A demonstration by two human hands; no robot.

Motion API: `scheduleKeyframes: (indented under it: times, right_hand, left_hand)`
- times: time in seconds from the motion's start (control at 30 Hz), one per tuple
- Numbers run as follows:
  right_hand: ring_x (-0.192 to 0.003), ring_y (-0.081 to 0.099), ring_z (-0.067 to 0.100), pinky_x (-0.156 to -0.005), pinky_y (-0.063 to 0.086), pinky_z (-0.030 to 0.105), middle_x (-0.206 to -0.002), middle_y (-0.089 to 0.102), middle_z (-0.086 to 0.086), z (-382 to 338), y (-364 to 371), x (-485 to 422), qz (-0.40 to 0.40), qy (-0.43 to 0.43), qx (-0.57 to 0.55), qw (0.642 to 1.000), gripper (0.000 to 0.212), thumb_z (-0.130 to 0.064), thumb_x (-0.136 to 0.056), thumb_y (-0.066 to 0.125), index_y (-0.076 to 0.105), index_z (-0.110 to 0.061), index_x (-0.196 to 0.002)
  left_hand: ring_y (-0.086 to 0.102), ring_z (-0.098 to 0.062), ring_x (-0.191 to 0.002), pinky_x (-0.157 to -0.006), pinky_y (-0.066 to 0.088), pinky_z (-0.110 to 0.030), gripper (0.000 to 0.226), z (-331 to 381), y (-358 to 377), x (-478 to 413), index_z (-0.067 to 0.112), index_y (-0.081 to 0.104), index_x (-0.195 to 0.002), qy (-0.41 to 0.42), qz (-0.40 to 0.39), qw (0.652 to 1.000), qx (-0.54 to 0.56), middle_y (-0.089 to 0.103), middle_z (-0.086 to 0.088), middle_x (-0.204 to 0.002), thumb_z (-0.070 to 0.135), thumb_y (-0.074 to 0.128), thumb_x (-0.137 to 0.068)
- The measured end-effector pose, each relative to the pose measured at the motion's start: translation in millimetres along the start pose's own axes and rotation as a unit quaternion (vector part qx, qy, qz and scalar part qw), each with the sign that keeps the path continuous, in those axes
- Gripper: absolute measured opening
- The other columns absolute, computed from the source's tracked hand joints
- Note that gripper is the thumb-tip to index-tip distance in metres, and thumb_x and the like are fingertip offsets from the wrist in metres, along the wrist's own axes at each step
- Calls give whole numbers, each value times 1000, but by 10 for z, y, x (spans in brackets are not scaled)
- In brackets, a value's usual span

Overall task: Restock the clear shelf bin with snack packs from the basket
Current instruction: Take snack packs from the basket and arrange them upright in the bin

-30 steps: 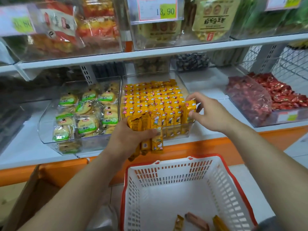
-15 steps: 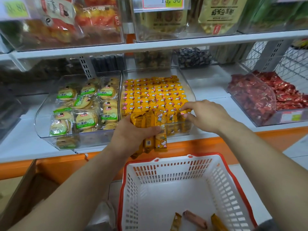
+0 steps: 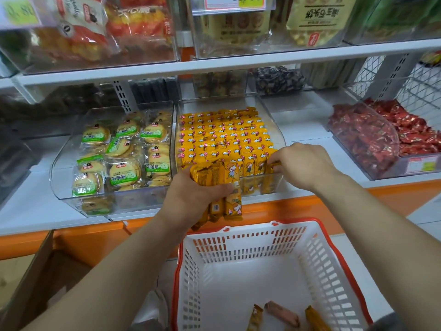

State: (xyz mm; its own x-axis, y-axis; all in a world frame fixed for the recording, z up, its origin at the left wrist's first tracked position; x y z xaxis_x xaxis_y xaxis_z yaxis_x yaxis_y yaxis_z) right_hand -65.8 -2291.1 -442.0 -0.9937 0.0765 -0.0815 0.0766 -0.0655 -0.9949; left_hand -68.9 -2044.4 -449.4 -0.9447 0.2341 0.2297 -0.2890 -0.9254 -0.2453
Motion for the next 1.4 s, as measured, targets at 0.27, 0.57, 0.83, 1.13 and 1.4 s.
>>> scheduleKeyframes:
  times: [0.27, 0.57, 0.83, 1.13, 1.4]
  right_hand:
    - [-110, 60, 22, -77, 46, 37, -126, 57, -7, -96, -55, 179, 5, -14, -12, 1000, 31, -45, -97, 47, 61, -38, -124]
    - [-82, 64, 17, -69, 54, 34, -95, 62, 3, -479, -108, 431, -45, -13, -581, 812, 31, -34, -96, 63, 63, -38, -126]
    - [-79, 62, 14, -78, 55, 36, -106, 70, 9, 95, -265, 220, 140, 61, -590, 793, 31, -19, -83, 78, 62, -30, -107]
    - [-107, 60, 24, -83, 50, 37, -120, 63, -2, -165, -169, 109, 118, -54, -171, 977, 38, -25, -86, 74, 65, -30, -123]
    - [-110, 55, 22, -75, 47, 36, -116, 65, -5, -306, -82, 77, 63, -29, -50, 996, 27, -49, -96, 54, 68, -36, -114]
  left_hand:
    - [78, -23, -87, -88, 62, -51, 44, 3, 88, 20, 26, 72, -109, -12, -9, 1000, 5, 81, 3, -95, 36, 90, -70]
    - [79, -19, -76, -77, 62, -42, 33, 70, 304, 38, 27, 75, -95, 9, -49, 998, 32, 81, 3, -86, 36, 90, -67]
    - [78, -28, -91, -86, 61, -50, 42, 21, 125, -76, 23, 67, -109, -21, 15, 999, 39, 80, -4, -97, 36, 87, -74]
    - [78, -31, -94, -93, 58, -59, 37, -13, 109, -70, 13, 70, -116, -37, -15, 998, 56, 80, -10, -101, 26, 82, -83]
    - [79, -25, -87, -89, 61, -53, 28, -47, 87, -75, 19, 70, -110, -26, -24, 998, 46, 81, -5, -95, 26, 82, -85]
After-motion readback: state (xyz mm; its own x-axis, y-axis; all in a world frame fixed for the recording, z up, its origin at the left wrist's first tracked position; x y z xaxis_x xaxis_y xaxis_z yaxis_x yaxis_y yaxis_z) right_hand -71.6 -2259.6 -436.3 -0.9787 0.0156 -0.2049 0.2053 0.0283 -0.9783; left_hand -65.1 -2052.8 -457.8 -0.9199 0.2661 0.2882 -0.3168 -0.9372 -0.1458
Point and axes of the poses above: each hand's wrist, its own x-axis away from the middle knuckle, its own y-axis out of the palm, z = x × y, the point moved 5 cm from there along -x, towards the middle knuckle
